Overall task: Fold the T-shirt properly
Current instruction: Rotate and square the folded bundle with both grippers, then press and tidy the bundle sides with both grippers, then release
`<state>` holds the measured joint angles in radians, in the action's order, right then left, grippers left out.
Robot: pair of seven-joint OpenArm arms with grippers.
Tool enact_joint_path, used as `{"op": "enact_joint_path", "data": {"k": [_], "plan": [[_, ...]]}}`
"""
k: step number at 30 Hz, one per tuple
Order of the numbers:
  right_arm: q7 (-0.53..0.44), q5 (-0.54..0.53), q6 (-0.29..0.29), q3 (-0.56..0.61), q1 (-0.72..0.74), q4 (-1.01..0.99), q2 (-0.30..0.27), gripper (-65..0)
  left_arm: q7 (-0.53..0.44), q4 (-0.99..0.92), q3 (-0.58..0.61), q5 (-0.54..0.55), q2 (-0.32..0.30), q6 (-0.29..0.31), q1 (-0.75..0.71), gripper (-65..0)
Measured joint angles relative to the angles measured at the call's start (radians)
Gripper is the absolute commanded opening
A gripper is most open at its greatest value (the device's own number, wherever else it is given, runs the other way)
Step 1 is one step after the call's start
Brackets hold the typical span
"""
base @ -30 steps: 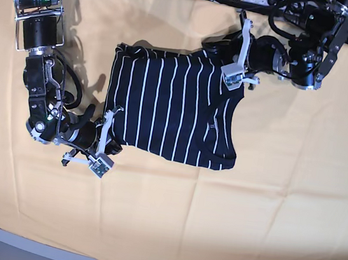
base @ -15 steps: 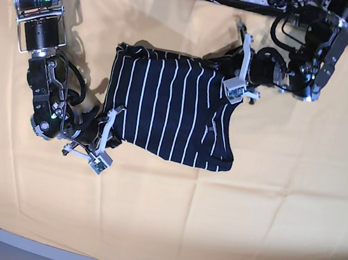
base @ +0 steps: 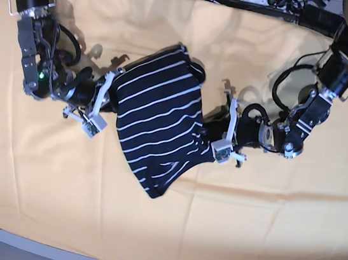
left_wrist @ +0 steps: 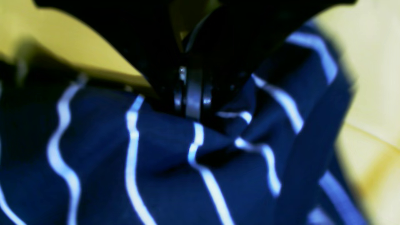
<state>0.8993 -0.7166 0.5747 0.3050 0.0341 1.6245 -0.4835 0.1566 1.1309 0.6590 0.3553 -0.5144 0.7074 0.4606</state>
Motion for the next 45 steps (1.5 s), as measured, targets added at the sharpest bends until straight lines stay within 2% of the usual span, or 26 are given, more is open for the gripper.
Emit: {"op": "enact_joint_path", "data": {"k": [3,6,10,12,14,17,20,21,23,24,25,28,30,32,34,36,40,42,45], "plan": [[0.024,0.046,-0.040,-0.035,-0.089,0.110,0.000,-65.0,-0.102,-0.066,0.042,-0.111,0.022,-0.085,0.071,-65.0],[0.036,0.071,-0.077,-0.098,-0.184,0.195,0.023,-65.0,-0.084,-0.137,0.053,-0.171,0.068,-0.141,0.148,-65.0],[0.048,0.074,-0.082,-0.202,-0.283,0.253,0.109,-65.0,-0.059,-0.207,0.053,-0.232,0.141,-0.170,0.211,-65.0],[0.048,0.070,-0.081,-0.249,-0.323,0.270,0.152,-65.0,-0.048,-0.213,0.055,-0.269,0.153,-0.167,0.230,-65.0],[0.040,0.064,-0.081,-0.296,-0.348,0.278,0.175,-65.0,0.003,-0.213,0.055,-0.265,0.148,-0.165,0.250,-65.0],[0.045,0.069,-0.078,-0.369,-0.348,0.280,0.177,-65.0,0.182,-0.203,0.055,-0.161,0.127,-0.114,0.299,-65.0],[0.045,0.073,-0.080,-0.433,-0.348,0.290,0.174,-65.0,0.372,-0.140,0.055,0.039,0.064,-0.070,0.323,-65.0],[0.044,0.069,-0.100,-0.452,-0.348,0.296,0.174,-65.0,0.446,-0.109,0.055,0.121,0.037,-0.070,0.327,-65.0],[0.044,-0.003,-0.101,-0.491,-0.348,0.307,0.175,-65.0,0.568,-0.050,0.049,0.294,-0.019,-0.060,0.327,-65.0],[0.040,-0.054,-0.084,-0.512,-0.348,0.312,0.176,-65.0,0.632,-0.023,0.040,0.381,-0.047,-0.034,0.327,-65.0],[0.026,-0.104,-0.038,-0.532,-0.347,0.313,0.177,-65.0,0.695,0.003,0.032,0.473,-0.073,-0.011,0.327,-65.0],[0.020,-0.237,0.114,-0.567,-0.327,0.314,0.176,-65.0,0.853,0.066,-0.006,0.766,-0.120,-0.019,0.328,-65.0],[0.021,-0.298,0.118,-0.569,-0.299,0.314,0.177,-65.0,0.952,0.095,-0.031,0.945,-0.128,-0.017,0.329,-65.0],[0.018,-0.318,0.118,-0.567,-0.279,0.314,0.177,-65.0,1.022,0.123,-0.065,1.049,-0.126,-0.016,0.310,-65.0],[0.019,-0.306,0.118,-0.562,-0.267,0.314,0.176,-65.0,1.052,0.163,-0.094,1.099,-0.126,-0.016,0.260,-65.0],[0.022,-0.288,0.118,-0.544,-0.254,0.314,0.176,-65.0,1.068,0.210,-0.108,1.098,-0.116,-0.016,0.194,-65.0],[0.024,-0.195,0.119,-0.445,-0.148,0.304,0.173,-65.0,1.074,0.279,-0.109,1.042,-0.045,-0.015,0.101,-65.0],[-0.007,-0.137,0.123,-0.377,-0.090,0.265,0.168,-65.0,1.069,0.315,-0.109,1.020,-0.010,-0.015,0.079,-65.0],[-0.052,-0.031,0.118,-0.286,-0.042,0.179,0.166,-65.0,1.056,0.337,-0.111,0.985,0.006,-0.015,0.037,-65.0]]}}
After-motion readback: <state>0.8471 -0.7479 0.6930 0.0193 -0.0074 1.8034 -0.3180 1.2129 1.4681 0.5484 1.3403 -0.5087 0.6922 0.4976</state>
